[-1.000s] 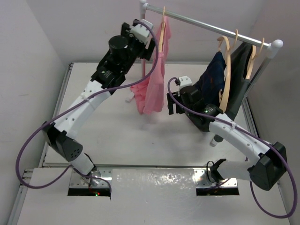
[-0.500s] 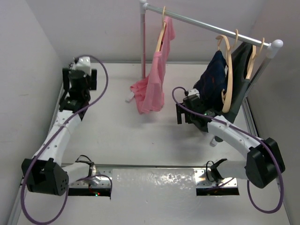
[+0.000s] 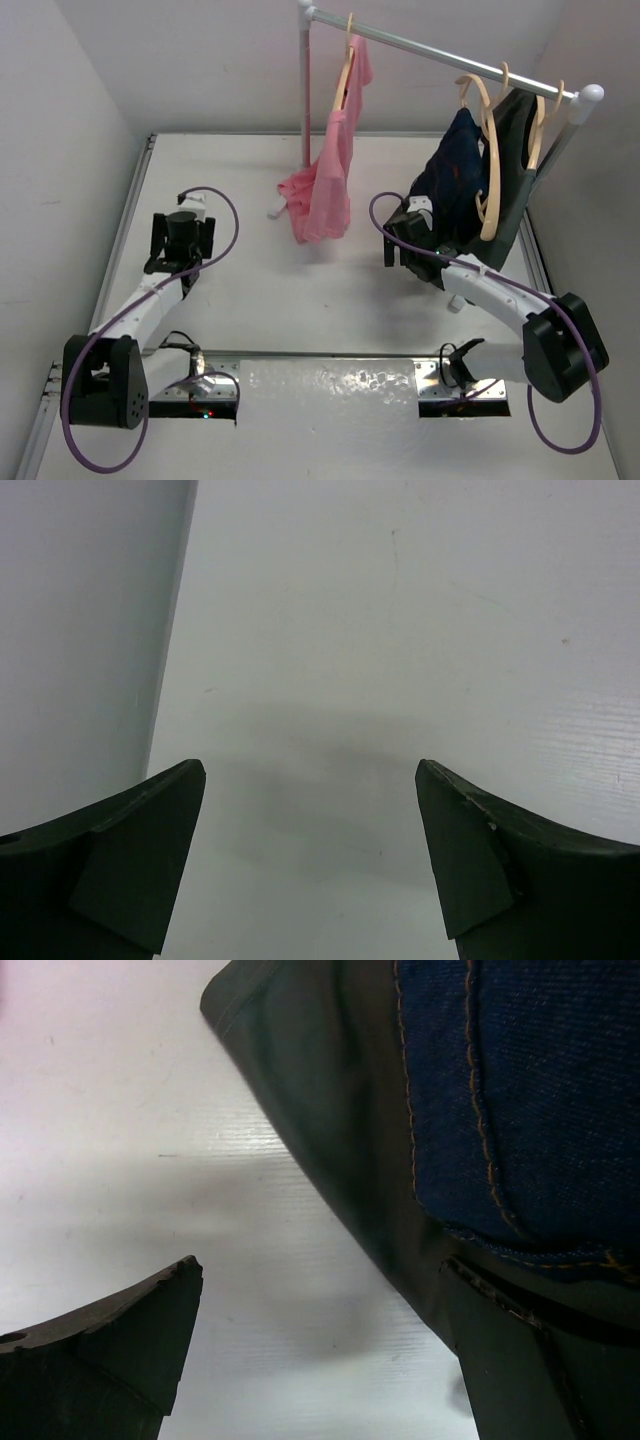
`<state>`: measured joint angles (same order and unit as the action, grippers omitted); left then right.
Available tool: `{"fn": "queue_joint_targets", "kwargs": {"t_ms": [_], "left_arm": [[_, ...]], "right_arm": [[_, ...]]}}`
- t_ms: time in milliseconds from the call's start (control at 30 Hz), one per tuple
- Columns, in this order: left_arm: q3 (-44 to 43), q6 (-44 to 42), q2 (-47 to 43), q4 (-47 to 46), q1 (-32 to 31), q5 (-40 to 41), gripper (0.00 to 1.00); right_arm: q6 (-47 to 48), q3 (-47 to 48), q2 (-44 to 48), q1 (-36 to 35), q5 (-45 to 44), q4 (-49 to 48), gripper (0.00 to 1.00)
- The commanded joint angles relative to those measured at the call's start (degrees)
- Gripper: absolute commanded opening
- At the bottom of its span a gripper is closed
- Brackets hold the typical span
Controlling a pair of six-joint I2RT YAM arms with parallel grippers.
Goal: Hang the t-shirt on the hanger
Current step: Reset both arms
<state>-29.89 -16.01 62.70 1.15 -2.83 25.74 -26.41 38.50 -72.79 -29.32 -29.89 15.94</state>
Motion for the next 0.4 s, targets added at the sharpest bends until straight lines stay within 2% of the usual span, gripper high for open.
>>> {"fn": "queue_joint_targets", "kwargs": {"t_ms": [0, 100, 367], "left_arm": [[2.5, 3.7, -2.3, -2.9, 1.6, -1.9, 0.83], [3.5, 4.4, -3.8, -1.9, 2.8, -5.0, 0.84], [3.8, 4.8, -4.5, -2.3, 4.8, -5.8, 0.84]], "right_arm": [[-1.6, 1.7, 0.2, 0.2, -3.3, -0.7, 0.99], [-1.4, 1.3, 0.2, 0.2, -3.7, -0.9, 0.99], [-1.4, 0.7, -0.1, 0.2, -5.1, -2.1, 0.99]]}}
